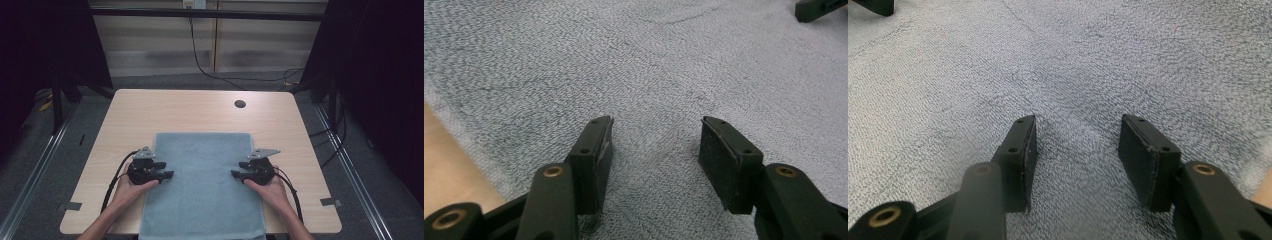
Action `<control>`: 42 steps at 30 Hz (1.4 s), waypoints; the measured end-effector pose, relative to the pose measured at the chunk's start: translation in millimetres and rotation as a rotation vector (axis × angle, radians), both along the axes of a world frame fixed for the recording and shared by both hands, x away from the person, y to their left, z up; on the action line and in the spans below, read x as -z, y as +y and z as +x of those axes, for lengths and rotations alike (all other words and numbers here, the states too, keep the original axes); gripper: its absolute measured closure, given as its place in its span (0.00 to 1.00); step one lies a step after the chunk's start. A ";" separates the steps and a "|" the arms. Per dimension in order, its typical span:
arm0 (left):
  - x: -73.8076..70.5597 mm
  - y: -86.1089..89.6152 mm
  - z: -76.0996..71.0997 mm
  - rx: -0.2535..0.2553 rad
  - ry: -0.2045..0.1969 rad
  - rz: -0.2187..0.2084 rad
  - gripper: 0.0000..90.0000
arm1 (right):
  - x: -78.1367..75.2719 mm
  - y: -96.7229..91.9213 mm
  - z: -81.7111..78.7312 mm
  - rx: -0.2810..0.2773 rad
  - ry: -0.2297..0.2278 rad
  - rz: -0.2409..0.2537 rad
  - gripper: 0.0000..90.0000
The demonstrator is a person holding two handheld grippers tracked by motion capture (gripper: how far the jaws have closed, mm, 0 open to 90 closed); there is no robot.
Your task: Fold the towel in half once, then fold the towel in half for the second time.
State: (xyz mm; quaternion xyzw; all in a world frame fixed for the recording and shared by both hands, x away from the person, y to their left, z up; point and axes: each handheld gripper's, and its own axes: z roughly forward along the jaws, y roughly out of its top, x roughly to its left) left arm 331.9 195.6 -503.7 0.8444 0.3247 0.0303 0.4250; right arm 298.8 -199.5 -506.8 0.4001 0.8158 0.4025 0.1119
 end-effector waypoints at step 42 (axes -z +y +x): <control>-10.0 0.2 -25.3 -0.010 -0.010 -0.026 0.49 | -13.2 -3.5 -71.9 -0.086 0.122 -0.012 0.43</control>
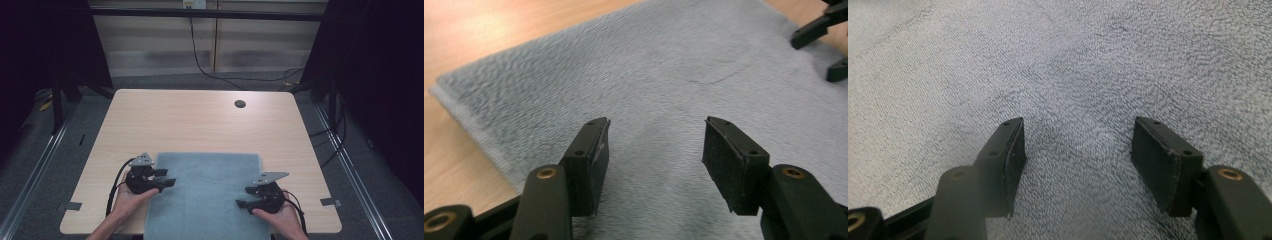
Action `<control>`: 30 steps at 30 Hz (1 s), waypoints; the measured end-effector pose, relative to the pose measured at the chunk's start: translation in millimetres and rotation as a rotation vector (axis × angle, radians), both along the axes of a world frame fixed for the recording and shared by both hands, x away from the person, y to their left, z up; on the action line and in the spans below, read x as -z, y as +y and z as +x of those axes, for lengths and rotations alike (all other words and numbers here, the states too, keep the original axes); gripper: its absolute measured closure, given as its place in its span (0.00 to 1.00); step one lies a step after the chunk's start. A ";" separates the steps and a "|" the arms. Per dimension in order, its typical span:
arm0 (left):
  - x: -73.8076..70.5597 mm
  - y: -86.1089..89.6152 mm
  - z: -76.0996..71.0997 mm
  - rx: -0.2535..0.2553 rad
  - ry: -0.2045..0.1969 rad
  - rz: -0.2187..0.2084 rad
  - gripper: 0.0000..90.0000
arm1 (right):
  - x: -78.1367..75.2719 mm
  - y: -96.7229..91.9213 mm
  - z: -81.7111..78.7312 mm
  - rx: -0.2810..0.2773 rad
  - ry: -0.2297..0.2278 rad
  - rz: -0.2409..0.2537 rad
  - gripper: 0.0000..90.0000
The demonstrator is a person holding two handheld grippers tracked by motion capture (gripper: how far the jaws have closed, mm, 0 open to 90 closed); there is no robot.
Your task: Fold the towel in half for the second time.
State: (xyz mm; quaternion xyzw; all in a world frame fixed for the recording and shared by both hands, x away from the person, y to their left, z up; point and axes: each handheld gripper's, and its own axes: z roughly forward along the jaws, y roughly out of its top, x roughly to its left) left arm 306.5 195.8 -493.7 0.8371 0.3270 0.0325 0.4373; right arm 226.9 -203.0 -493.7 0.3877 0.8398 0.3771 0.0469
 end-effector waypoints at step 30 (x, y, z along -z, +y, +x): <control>-18.3 11.2 42.5 -0.068 -0.029 -0.038 0.49 | 6.7 -38.5 127.0 0.161 -0.047 -0.056 0.51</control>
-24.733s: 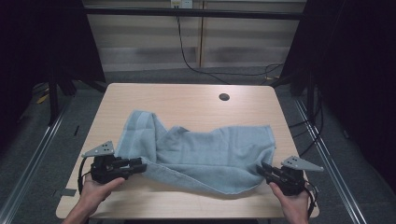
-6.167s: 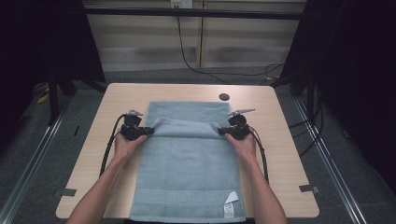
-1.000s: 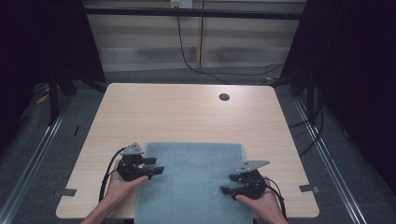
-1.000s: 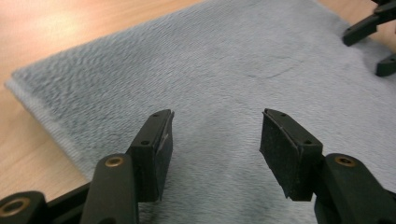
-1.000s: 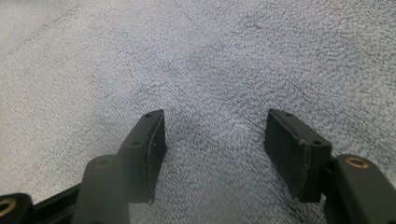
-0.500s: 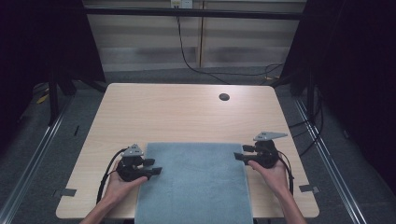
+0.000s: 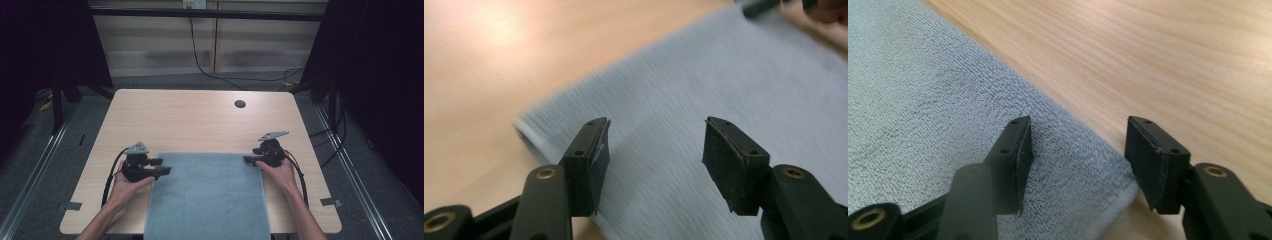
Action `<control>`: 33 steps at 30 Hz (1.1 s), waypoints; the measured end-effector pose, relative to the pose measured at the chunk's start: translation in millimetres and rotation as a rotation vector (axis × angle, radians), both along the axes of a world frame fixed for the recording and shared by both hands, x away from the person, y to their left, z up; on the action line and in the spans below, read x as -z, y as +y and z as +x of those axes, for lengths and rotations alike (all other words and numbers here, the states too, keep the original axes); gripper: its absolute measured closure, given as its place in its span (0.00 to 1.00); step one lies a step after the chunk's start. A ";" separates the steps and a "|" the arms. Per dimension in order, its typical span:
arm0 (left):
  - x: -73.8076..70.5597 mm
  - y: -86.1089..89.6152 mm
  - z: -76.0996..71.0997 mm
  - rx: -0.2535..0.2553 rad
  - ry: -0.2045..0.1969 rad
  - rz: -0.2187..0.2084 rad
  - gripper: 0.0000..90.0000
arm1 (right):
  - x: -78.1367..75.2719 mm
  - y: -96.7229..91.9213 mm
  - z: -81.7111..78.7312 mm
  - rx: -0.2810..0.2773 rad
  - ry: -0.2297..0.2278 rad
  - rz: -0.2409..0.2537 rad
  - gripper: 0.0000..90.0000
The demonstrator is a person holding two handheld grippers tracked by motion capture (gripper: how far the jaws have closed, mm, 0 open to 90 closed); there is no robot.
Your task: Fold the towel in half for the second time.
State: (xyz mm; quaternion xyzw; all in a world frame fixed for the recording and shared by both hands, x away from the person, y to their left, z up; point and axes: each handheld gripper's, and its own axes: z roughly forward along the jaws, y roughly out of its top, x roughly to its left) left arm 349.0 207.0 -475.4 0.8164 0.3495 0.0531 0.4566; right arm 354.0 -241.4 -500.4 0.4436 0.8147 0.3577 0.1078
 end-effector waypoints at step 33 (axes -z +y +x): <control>32.4 4.3 39.3 0.027 0.031 0.066 0.52 | 2.7 -2.9 -9.3 -0.015 0.026 0.067 0.80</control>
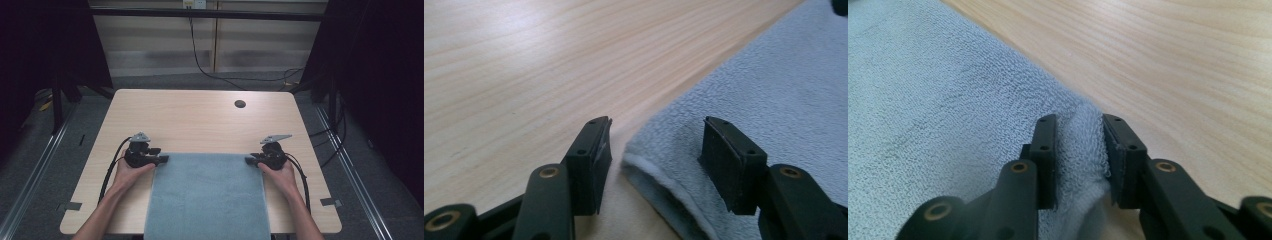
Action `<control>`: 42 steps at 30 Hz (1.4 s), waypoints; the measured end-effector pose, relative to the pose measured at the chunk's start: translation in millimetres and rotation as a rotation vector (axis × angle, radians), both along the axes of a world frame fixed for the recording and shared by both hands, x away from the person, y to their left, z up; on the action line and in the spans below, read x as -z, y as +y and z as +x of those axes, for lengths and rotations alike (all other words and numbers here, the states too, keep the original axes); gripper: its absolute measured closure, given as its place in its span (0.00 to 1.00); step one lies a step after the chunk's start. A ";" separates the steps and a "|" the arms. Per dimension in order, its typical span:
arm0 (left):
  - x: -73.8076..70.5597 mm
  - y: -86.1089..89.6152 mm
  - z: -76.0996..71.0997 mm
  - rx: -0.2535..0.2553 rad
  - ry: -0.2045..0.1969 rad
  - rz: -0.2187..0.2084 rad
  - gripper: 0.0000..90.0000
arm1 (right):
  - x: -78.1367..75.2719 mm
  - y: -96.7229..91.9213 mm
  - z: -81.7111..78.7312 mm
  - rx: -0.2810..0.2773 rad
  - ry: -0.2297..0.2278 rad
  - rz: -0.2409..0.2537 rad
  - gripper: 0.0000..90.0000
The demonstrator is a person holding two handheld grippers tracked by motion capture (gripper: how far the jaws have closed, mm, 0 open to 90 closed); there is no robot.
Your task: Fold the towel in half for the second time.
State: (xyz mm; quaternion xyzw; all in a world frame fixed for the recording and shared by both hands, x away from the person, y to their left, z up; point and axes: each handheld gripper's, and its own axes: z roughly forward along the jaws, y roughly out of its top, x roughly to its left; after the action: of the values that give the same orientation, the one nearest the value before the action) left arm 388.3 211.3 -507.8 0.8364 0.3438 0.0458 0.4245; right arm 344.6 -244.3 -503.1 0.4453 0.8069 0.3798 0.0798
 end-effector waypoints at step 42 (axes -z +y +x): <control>-102.7 15.0 10.7 -0.044 -0.130 -0.197 0.91 | -116.5 0.7 22.4 -0.009 -0.220 0.222 0.92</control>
State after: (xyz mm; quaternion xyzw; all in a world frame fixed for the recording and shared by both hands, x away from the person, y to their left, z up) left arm 399.0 226.3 -405.1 0.7781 0.3366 0.0755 0.5250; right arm 367.1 -243.6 -386.6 0.4034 0.7484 0.5135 0.1164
